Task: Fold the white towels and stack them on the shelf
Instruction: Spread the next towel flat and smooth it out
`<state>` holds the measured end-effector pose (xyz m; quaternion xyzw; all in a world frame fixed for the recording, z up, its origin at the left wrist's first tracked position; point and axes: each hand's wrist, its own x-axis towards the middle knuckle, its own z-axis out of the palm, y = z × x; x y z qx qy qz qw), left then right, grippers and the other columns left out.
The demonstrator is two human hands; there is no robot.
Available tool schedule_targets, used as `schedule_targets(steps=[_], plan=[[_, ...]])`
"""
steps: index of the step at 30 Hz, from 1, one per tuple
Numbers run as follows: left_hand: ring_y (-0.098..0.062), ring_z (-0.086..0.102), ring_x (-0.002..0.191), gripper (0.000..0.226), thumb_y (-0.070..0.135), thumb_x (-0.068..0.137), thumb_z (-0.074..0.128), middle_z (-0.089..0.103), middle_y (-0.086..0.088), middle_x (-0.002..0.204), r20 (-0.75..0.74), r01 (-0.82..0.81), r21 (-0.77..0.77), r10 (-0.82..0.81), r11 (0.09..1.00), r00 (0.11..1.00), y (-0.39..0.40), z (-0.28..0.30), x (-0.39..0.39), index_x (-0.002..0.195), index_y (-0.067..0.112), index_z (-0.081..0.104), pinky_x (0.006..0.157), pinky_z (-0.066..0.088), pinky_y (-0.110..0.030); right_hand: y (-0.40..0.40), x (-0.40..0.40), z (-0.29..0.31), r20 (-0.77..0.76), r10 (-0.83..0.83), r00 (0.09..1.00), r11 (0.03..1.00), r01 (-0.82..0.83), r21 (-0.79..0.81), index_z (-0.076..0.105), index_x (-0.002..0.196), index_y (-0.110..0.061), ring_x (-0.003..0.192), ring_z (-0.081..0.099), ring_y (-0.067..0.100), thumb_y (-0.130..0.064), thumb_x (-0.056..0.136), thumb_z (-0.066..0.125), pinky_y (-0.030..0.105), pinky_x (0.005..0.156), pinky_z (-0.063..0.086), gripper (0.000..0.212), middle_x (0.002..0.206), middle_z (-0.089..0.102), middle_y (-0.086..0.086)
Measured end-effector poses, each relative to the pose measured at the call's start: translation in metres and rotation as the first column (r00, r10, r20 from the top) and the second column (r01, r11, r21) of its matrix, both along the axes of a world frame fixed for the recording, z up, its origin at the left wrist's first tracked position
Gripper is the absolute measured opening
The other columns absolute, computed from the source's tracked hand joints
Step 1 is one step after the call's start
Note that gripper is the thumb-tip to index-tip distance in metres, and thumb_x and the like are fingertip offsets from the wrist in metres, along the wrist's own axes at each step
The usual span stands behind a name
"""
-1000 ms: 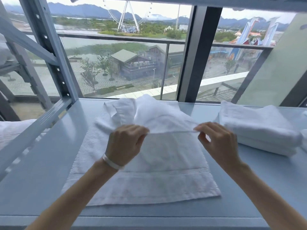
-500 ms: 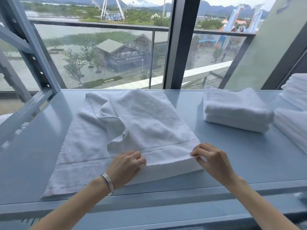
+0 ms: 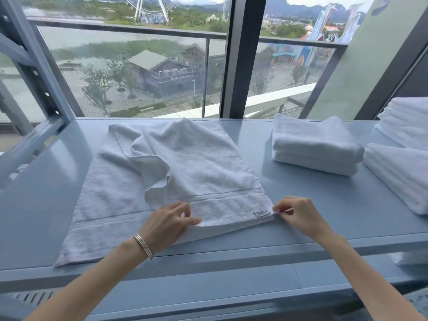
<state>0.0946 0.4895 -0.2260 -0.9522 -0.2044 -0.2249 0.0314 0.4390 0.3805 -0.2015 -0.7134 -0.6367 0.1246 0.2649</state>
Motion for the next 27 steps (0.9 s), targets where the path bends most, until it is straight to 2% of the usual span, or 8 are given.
schedule_targets(steps=[2, 4, 9, 13, 18, 22, 24, 27], plan=[[-0.012, 0.047, 0.065, 0.034, 0.016, 0.079, 0.044, 0.05, 0.008, 0.08, -0.01, 0.011, 0.024, -0.011, 1.0, 1.0, -0.001, 0.001, 0.0, 0.099, 0.037, 0.063, 0.045, 0.038, -0.021, -0.001, -0.004, 0.004, 0.138, 0.03, 0.99, 0.999, -0.024, -0.047, 0.075, 0.074, -0.018, 0.081, 0.065, 0.013, 0.013, 0.074, 0.053, 0.029, 0.072, 0.052, 0.038, 0.085, 0.069, -0.009], [-0.013, 0.048, 0.064, 0.035, 0.016, 0.079, 0.043, 0.051, 0.007, 0.08, -0.009, 0.016, 0.045, -0.016, 0.999, 1.0, -0.001, 0.001, -0.001, 0.098, 0.035, 0.066, 0.045, 0.038, -0.021, 0.0, -0.014, 0.008, 0.193, 0.04, 0.98, 0.999, -0.036, -0.025, 0.075, 0.08, -0.018, 0.086, 0.064, 0.016, 0.012, 0.075, 0.048, 0.034, 0.074, 0.051, 0.041, 0.092, 0.07, -0.009], [-0.014, 0.053, 0.06, 0.029, 0.014, 0.074, 0.045, 0.047, 0.007, 0.081, 0.062, -0.047, 0.106, 0.04, 0.993, 0.997, -0.006, 0.015, -0.003, 0.086, 0.029, 0.067, 0.043, 0.037, -0.019, 0.014, -0.038, 0.01, 0.092, 0.099, 0.991, 0.994, -0.094, -0.058, 0.071, 0.103, -0.017, 0.096, 0.061, 0.016, -0.004, 0.084, 0.061, 0.033, 0.088, 0.047, 0.026, 0.108, 0.065, -0.005], [-0.01, 0.048, 0.06, 0.023, 0.014, 0.074, 0.048, 0.045, 0.007, 0.086, 0.177, -0.11, 0.066, 0.097, 0.992, 0.979, -0.006, 0.039, -0.01, 0.08, 0.023, 0.069, 0.042, 0.038, -0.021, 0.015, -0.047, 0.01, 0.07, 0.169, 0.983, 0.98, -0.16, -0.115, 0.072, 0.1, -0.018, 0.102, 0.058, 0.009, -0.017, 0.084, 0.068, 0.027, 0.091, 0.044, 0.017, 0.107, 0.059, -0.011], [-0.01, 0.053, 0.059, 0.024, 0.018, 0.07, 0.046, 0.053, 0.006, 0.078, -0.035, -0.013, 0.013, 0.013, 1.0, 0.999, -0.011, 0.007, -0.019, 0.086, 0.027, 0.061, 0.044, 0.033, -0.018, 0.017, -0.058, 0.01, 0.244, 0.153, 0.958, 0.973, -0.103, -0.205, 0.073, 0.09, -0.021, 0.104, 0.054, 0.013, -0.01, 0.087, 0.054, 0.031, 0.083, 0.047, 0.022, 0.103, 0.061, -0.015], [-0.009, 0.05, 0.079, 0.017, 0.033, 0.082, 0.052, 0.058, 0.009, 0.084, -0.042, 0.014, 0.095, -0.01, 0.995, 0.999, -0.001, 0.008, -0.022, 0.092, 0.03, 0.067, 0.064, 0.041, -0.022, 0.034, -0.099, 0.014, 0.252, 0.227, 0.941, 0.973, -0.228, -0.028, 0.071, 0.094, -0.016, 0.104, 0.057, 0.019, -0.011, 0.086, 0.055, 0.029, 0.081, 0.048, 0.019, 0.104, 0.065, -0.004], [-0.012, 0.052, 0.084, 0.021, 0.04, 0.083, 0.054, 0.062, 0.008, 0.086, 0.114, -0.101, 0.151, 0.084, 0.983, 0.99, 0.006, 0.022, -0.025, 0.089, 0.027, 0.07, 0.072, 0.038, -0.027, 0.047, -0.13, 0.013, 0.136, 0.308, 0.941, 0.948, -0.316, 0.043, 0.07, 0.104, -0.014, 0.104, 0.06, 0.019, -0.01, 0.085, 0.058, 0.029, 0.086, 0.048, 0.022, 0.111, 0.065, 0.0], [-0.024, 0.057, 0.087, 0.025, 0.039, 0.078, 0.058, 0.063, 0.001, 0.094, 0.277, -0.448, 0.089, 0.41, 0.89, 0.869, 0.023, 0.042, -0.031, 0.091, 0.021, 0.069, 0.071, 0.042, -0.033, 0.067, -0.172, 0.011, 0.015, 0.34, 0.94, 0.932, -0.339, 0.124, 0.064, 0.116, -0.011, 0.11, 0.057, 0.017, -0.012, 0.088, 0.059, 0.026, 0.092, 0.044, 0.029, 0.12, 0.06, 0.002]])
